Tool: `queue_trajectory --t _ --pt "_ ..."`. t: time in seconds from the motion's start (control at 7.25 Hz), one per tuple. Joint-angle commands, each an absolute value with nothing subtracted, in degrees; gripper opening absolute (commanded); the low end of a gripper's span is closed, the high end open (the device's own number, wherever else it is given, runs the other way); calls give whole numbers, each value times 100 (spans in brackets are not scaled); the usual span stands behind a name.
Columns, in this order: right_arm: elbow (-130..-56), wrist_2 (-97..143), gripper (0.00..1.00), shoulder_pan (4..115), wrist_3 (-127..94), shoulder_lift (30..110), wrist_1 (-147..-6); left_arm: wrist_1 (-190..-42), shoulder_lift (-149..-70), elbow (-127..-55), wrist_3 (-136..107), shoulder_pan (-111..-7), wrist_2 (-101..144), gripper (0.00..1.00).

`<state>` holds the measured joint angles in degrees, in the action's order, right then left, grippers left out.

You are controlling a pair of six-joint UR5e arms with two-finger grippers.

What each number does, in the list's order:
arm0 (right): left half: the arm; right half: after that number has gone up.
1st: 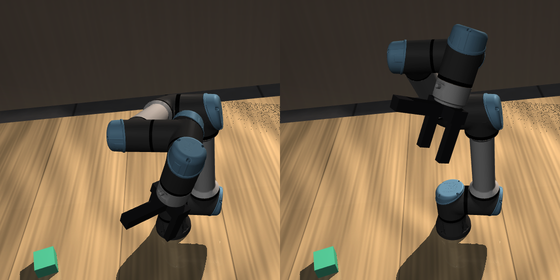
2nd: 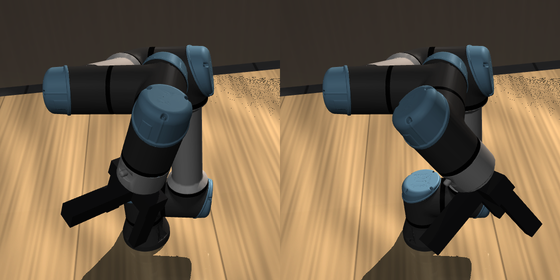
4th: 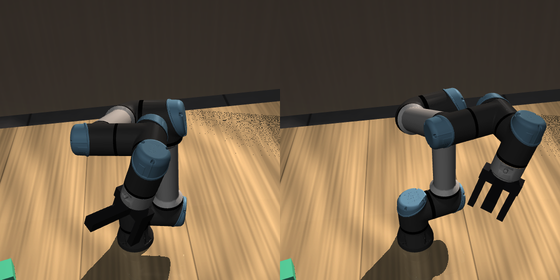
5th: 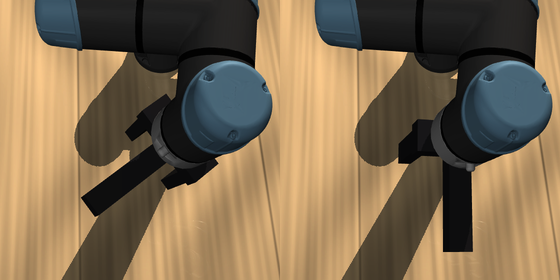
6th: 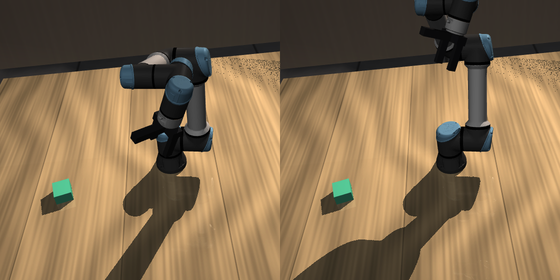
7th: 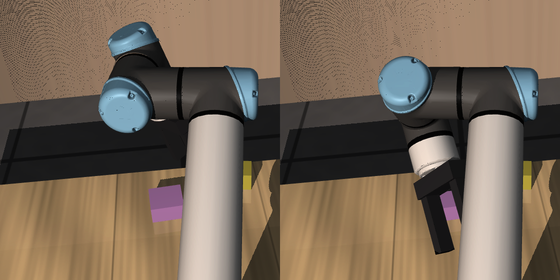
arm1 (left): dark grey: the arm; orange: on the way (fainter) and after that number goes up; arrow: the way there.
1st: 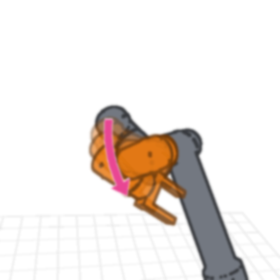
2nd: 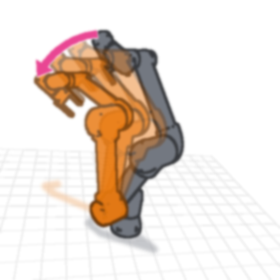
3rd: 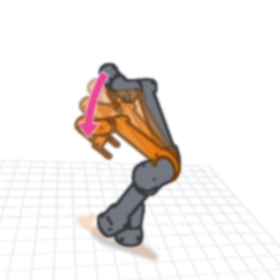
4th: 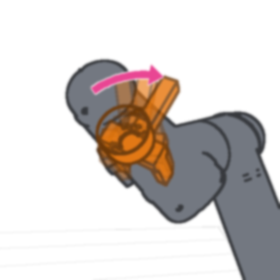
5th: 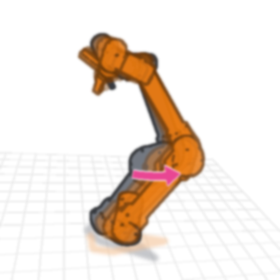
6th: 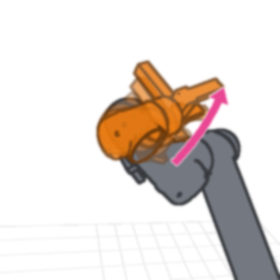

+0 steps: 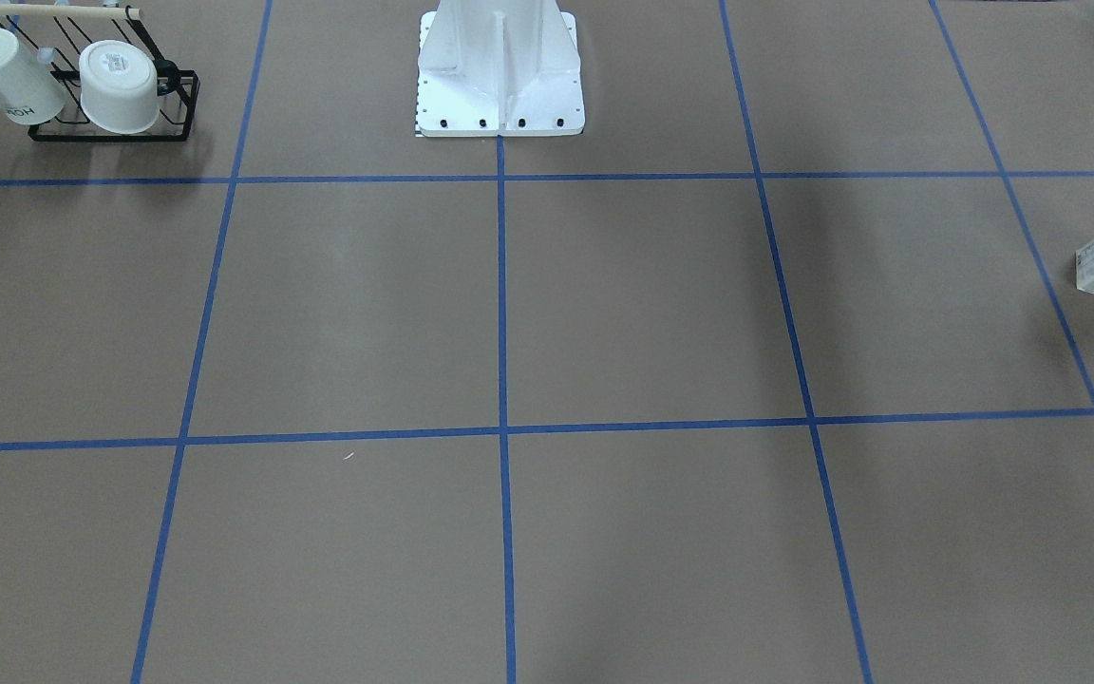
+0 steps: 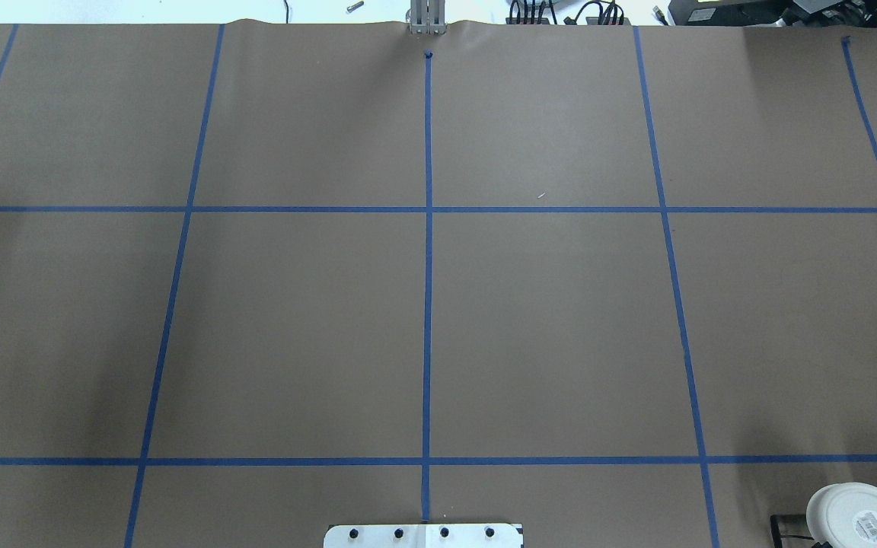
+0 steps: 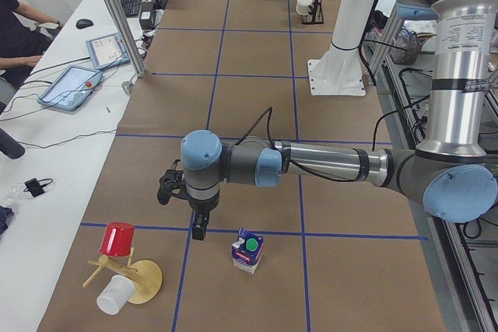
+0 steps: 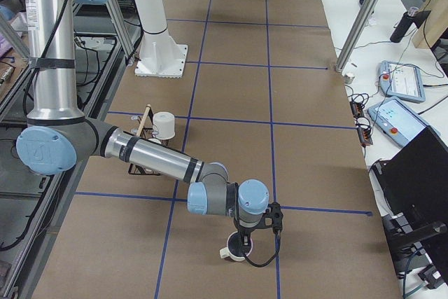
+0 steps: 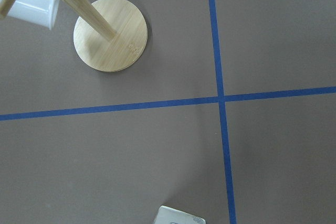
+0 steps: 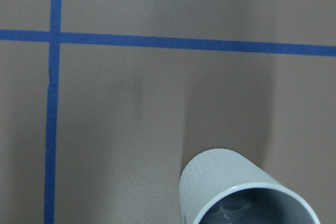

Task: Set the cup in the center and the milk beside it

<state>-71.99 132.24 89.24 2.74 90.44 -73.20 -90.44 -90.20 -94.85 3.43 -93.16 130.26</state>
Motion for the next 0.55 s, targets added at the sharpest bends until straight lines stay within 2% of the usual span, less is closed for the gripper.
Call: queue_trajectory --t 0.0,0.28,0.41 --pt "-7146 13219 99 8798 264 9035 -7321 -9044 -9018 -9475 343 -9316 13025 99" --pt "-7163 13219 1 8763 281 9009 -7321 -9035 -9018 -9466 343 -9316 13025 99" --pt "-7172 13219 0 8728 264 8974 -7330 -9035 -9018 -9475 343 -9316 13025 99"
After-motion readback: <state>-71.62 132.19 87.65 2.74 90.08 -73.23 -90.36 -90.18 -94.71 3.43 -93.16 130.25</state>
